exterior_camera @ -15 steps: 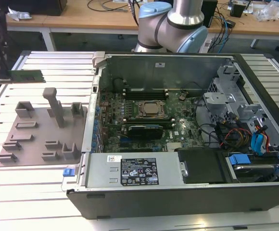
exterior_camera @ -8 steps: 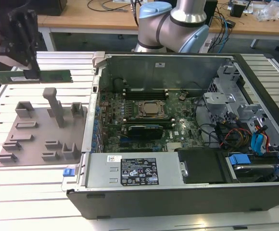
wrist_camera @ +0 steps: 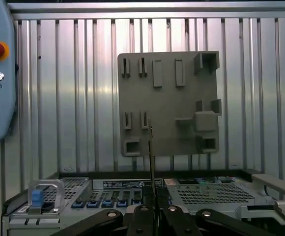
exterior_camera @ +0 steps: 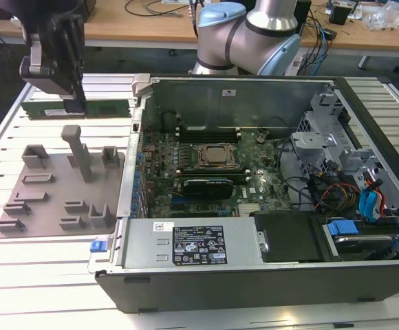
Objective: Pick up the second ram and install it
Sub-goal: 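Pick up the second ram and move it above second insertion slot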
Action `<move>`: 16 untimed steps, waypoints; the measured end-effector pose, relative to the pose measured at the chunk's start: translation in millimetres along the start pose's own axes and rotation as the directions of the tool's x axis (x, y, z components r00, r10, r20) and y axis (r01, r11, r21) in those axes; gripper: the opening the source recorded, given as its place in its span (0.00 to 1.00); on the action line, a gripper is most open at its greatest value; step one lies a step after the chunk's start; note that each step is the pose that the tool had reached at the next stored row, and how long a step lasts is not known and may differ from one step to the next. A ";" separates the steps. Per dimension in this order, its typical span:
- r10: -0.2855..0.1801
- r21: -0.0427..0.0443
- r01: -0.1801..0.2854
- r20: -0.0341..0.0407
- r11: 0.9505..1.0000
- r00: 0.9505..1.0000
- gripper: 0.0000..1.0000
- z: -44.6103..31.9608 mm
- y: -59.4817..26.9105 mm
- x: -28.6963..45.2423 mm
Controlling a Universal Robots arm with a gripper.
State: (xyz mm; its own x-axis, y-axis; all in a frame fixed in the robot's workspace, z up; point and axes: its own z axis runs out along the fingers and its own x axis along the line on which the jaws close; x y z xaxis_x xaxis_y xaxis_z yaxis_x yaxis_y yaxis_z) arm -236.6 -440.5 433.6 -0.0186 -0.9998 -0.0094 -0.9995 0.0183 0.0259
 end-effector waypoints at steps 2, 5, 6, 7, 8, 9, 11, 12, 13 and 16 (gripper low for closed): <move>0.000 0.000 0.000 0.000 1.000 1.000 0.13 -0.2 -7.1 -0.2; 0.000 0.000 0.000 0.000 1.000 1.000 0.13 -0.5 -22.4 -0.7; 0.000 0.000 0.000 0.000 1.000 1.000 0.13 -0.7 -26.2 -0.8; 0.000 0.000 0.000 0.000 1.000 1.000 0.13 -0.7 -29.5 -0.9; 0.000 0.000 0.000 0.000 1.000 1.000 0.13 -0.8 -31.4 -1.0; 0.000 -0.001 0.000 0.000 1.000 1.000 0.13 -0.9 -35.3 -1.1; 0.000 -0.001 0.000 0.000 1.000 1.000 0.13 -1.1 -43.3 -1.6; 0.000 -0.001 0.000 0.000 1.000 1.000 0.13 -1.1 -46.4 -1.8; 0.000 -0.001 0.000 0.000 1.000 1.000 0.13 -1.2 -49.1 -1.9; 0.000 -0.001 0.000 0.000 1.000 1.000 0.13 -1.5 -58.3 -2.3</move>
State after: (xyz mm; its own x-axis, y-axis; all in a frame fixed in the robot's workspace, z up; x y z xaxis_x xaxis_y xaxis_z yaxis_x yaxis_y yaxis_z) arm -178.2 -439.3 433.6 -0.0186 -0.9998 -0.0095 -0.9995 0.0183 0.0273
